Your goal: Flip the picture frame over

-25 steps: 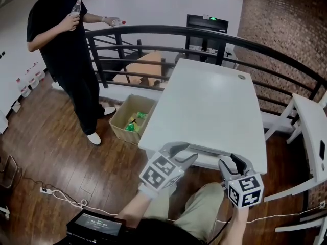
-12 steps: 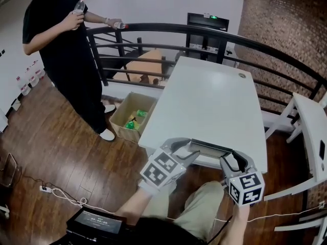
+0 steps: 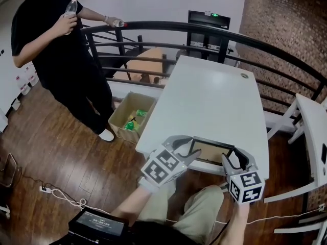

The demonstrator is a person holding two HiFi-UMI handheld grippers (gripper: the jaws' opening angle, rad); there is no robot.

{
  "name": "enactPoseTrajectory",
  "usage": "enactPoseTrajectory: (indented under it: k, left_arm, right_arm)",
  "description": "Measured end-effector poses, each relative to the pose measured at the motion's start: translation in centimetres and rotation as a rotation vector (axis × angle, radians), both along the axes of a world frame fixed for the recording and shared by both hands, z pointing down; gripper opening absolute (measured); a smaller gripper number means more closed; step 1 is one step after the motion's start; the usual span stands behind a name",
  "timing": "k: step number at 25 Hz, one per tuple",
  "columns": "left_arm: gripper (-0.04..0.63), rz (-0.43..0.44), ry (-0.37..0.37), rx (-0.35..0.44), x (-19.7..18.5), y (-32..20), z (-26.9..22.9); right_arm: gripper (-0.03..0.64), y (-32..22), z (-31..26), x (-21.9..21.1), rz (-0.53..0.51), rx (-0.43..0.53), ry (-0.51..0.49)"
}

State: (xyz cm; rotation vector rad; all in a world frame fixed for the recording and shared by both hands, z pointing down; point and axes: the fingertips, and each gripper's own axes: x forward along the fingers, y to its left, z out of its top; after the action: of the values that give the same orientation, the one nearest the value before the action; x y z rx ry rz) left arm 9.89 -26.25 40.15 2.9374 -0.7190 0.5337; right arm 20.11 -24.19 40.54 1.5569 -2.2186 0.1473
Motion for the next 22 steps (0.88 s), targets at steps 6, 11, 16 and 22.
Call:
enactPoseTrajectory:
  k: [6,11,16,22]
  left_arm:
    - [0.207,-0.01,-0.053,0.009,0.7,-2.7,1.5]
    - [0.226,0.003,-0.132,0.003,2.0,-4.2,3.0]
    - [0.239,-0.012,-0.199,-0.025,2.7,-5.8,4.1]
    - [0.244,-0.019,-0.216,-0.05,3.3,-7.0,4.6]
  right_arm:
    - [0.173,-2.4,1.4,0.8,0.01,-0.021,-0.004]
    - [0.179,-4.0,2.7,1.9,0.014,-0.052,-0.001]
    - [0.183,-5.3,3.6,2.3,0.008,-0.083,-0.056]
    - [0.183,-6.4,4.1,2.9,0.029,-0.112,-0.087]
